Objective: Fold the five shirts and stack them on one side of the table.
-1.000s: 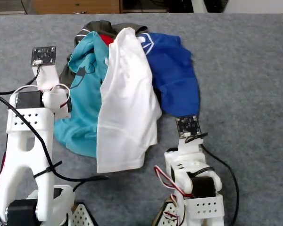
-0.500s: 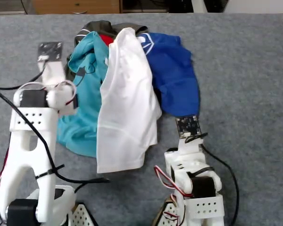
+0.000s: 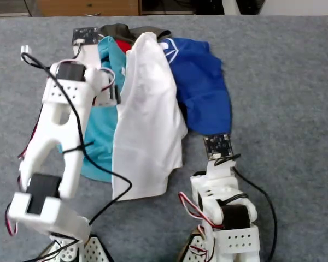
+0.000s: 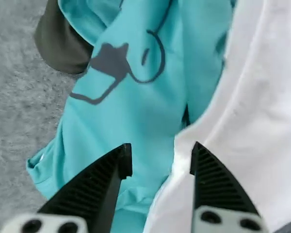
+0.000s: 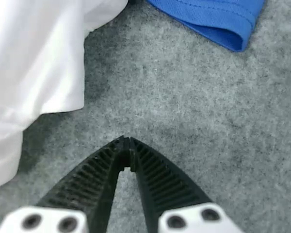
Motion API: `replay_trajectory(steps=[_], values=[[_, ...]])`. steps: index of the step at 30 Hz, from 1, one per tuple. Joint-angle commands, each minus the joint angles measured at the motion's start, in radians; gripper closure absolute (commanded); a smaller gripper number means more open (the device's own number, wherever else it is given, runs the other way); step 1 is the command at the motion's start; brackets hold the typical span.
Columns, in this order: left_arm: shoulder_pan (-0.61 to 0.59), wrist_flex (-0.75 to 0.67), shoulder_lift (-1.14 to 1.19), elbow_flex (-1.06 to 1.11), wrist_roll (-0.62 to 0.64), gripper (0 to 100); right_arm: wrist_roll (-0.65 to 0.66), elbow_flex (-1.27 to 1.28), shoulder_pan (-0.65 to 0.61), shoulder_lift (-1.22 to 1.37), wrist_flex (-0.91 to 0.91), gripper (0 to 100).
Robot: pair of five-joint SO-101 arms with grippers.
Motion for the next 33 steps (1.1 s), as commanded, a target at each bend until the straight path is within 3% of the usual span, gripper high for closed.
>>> replay_trajectory(steps=[1, 6, 11, 28, 33], values=[[0.020, 0.012, 0.048, -0.163, 0.054, 77, 0.009, 0.002, -0.004, -0.018, 0.002, 98.5], [0.012, -0.028, 0.136, -0.218, 0.052, 82, 0.009, 0.002, -0.004, -0.018, 0.002, 98.5], [0.012, -0.087, 0.186, -0.226, 0.029, 98, 0.009, 0.002, -0.004, -0.018, 0.002, 98.5], [-0.071, -0.104, 0.182, -0.221, -0.021, 98, 0.009, 0.002, -0.004, -0.018, 0.002, 98.5], [-0.106, -0.014, 0.163, -0.269, -0.026, 98, 0.009, 0.002, -0.004, -0.018, 0.002, 98.5]])
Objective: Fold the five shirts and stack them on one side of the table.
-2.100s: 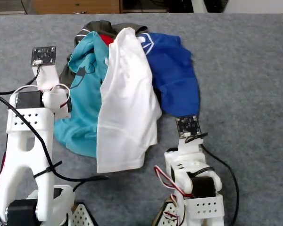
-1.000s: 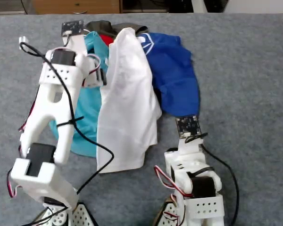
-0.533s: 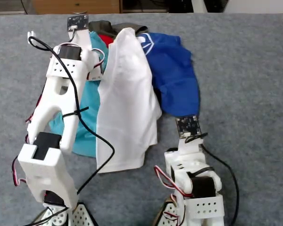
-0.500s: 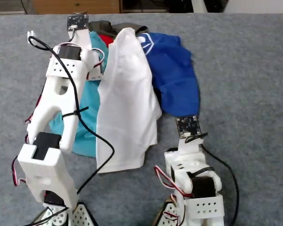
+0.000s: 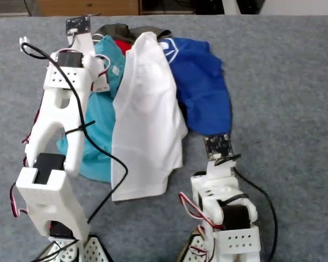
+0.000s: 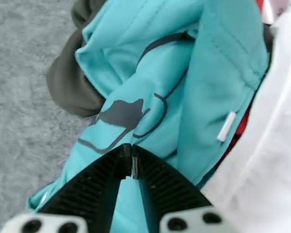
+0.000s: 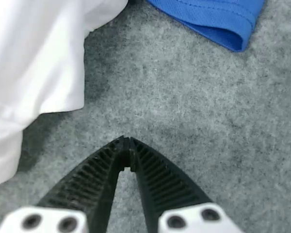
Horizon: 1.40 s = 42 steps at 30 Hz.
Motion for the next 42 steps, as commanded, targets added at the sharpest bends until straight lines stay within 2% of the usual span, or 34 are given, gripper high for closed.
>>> replay_trajectory(steps=[1, 3, 7, 11, 15, 20, 23, 29, 36, 38, 42], values=[[-0.040, 0.035, -0.042, -0.066, -0.020, 98, 0.009, 0.002, -0.004, -0.018, 0.002, 98.5], [-0.043, 0.043, -0.044, -0.066, -0.040, 98, 0.009, 0.002, -0.004, -0.018, 0.002, 98.5], [-0.043, 0.157, -0.047, -0.106, -0.109, 98, 0.009, 0.002, -0.004, -0.018, 0.002, 98.5], [-0.031, 0.256, -0.128, -0.118, -0.118, 98, 0.009, 0.002, -0.004, -0.018, 0.002, 98.5], [-0.043, 0.258, -0.323, -0.066, -0.124, 98, 0.009, 0.002, -0.004, -0.018, 0.002, 98.5], [-0.137, 0.256, -0.529, 0.051, -0.121, 98, 0.009, 0.002, -0.004, -0.018, 0.002, 98.5], [-0.147, 0.269, -0.625, 0.127, -0.120, 98, 0.009, 0.002, -0.004, -0.018, 0.002, 98.5], [-0.157, 0.298, -0.831, 0.084, -0.126, 98, 0.008, 0.002, -0.008, -0.018, 0.000, 98.5], [-0.149, 0.252, -0.898, -0.054, -0.120, 98, 0.008, 0.002, -0.010, -0.018, 0.000, 98.4], [-0.153, 0.281, -0.898, -0.014, -0.120, 98, 0.009, 0.002, -0.041, -0.018, 0.000, 98.4], [-0.155, 0.296, -0.909, 0.218, -0.120, 98, 0.005, 0.002, -0.140, -0.018, -0.005, 98.4]])
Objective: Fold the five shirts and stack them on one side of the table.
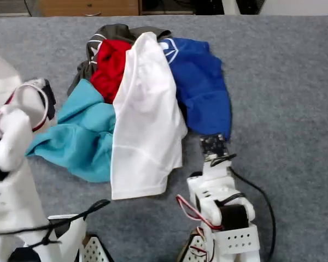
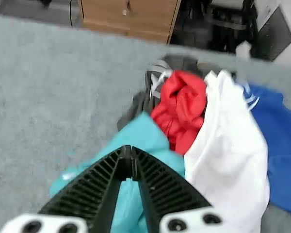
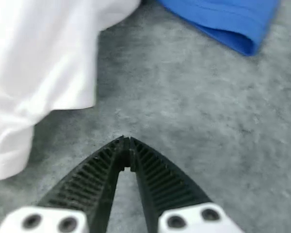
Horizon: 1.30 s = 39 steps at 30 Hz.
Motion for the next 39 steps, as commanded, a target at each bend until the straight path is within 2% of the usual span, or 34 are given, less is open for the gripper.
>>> replay_trajectory(steps=[1, 4, 8, 14, 20, 23, 26, 29, 32, 35, 39], values=[[-0.012, -0.008, -0.015, 0.190, 0.000, 98, 0.005, 0.002, -0.105, -0.018, -0.006, 98.4], [-0.035, -0.063, -0.005, 0.368, 0.000, 97, 0.003, 0.002, -0.217, -0.018, -0.005, 98.5], [-0.121, -0.172, -0.015, 0.563, 0.017, 86, 0.003, 0.002, -0.381, -0.018, -0.005, 98.5], [-0.187, -0.180, -0.015, 0.594, 0.037, 84, 0.003, 0.002, -0.575, -0.016, -0.005, 98.6], [-0.184, -0.180, -0.015, 0.608, 0.037, 84, 0.011, 0.001, -0.627, -0.018, -0.026, 98.4], [-0.187, -0.178, -0.015, 0.612, 0.035, 84, 0.011, -0.005, -0.547, -0.018, -0.068, 98.3], [-0.192, -0.178, -0.015, 0.611, 0.035, 84, 0.009, -0.038, -0.349, -0.018, -0.169, 98.3], [-0.190, -0.170, -0.015, 0.612, 0.034, 84, 0.003, -0.119, -0.082, -0.018, -0.331, 98.4], [-0.184, -0.132, -0.024, 0.601, -0.008, 84, 0.002, -0.179, 0.058, -0.016, -0.540, 98.4], [-0.184, -0.126, -0.084, 0.620, -0.014, 84, 0.002, -0.262, 0.104, -0.008, -0.628, 98.3], [-0.184, -0.129, -0.202, 0.654, -0.020, 84, 0.002, -0.412, 0.016, 0.033, -0.626, 98.4]])
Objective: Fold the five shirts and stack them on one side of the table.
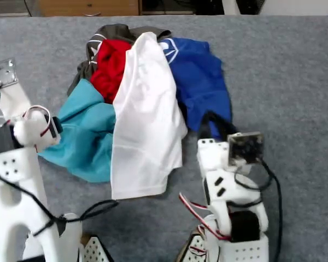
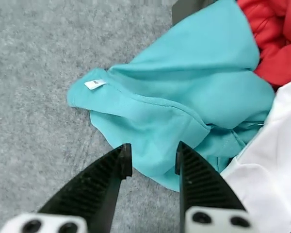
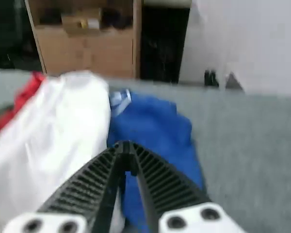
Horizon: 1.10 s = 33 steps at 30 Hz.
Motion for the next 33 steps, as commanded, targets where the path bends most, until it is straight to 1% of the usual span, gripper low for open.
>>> replay_trajectory(steps=[1, 3, 6, 10, 12, 14, 17, 18, 20, 23, 28, 32, 33], values=[[-0.005, 0.002, -0.111, 0.021, -0.009, 84, 0.005, -0.176, -0.071, 0.064, -0.020, 98.4], [-0.009, 0.003, -0.151, 0.044, -0.009, 84, 0.005, -0.283, -0.104, 0.162, 0.044, 98.3], [-0.012, 0.012, -0.196, 0.078, -0.009, 83, 0.012, -0.506, -0.107, 0.401, 0.170, 98.3], [-0.014, 0.034, -0.211, 0.080, -0.009, 83, 0.012, -0.906, -0.111, 0.776, 0.361, 98.3], [-0.040, 0.029, -0.211, 0.080, -0.005, 83, 0.014, -1.096, -0.137, 0.961, 0.443, 98.1], [-0.081, 0.012, -0.208, 0.086, -0.005, 83, 0.035, -1.253, -0.163, 1.152, 0.511, 93.8], [-0.123, -0.003, -0.208, 0.089, -0.008, 83, 0.038, -1.445, -0.183, 1.412, 0.603, 82.5], [-0.127, -0.003, -0.211, 0.089, -0.008, 83, 0.032, -1.508, -0.188, 1.492, 0.640, 80.2], [-0.124, 0.000, -0.211, 0.089, -0.008, 83, 0.034, -1.635, -0.199, 1.627, 0.720, 78.7], [-0.126, -0.005, -0.208, 0.092, -0.005, 83, 0.028, -1.821, -0.226, 1.797, 0.779, 78.8], [-0.126, -0.057, -0.217, 0.157, -0.008, 84, 0.026, -2.077, -0.325, 2.054, 0.827, 78.6], [-0.130, -0.077, -0.217, 0.189, -0.005, 84, 0.023, -2.226, -0.346, 2.272, 0.848, 78.5], [-0.132, -0.075, -0.217, 0.189, -0.005, 84, 0.000, -2.262, -0.343, 2.325, 0.845, 78.5]])
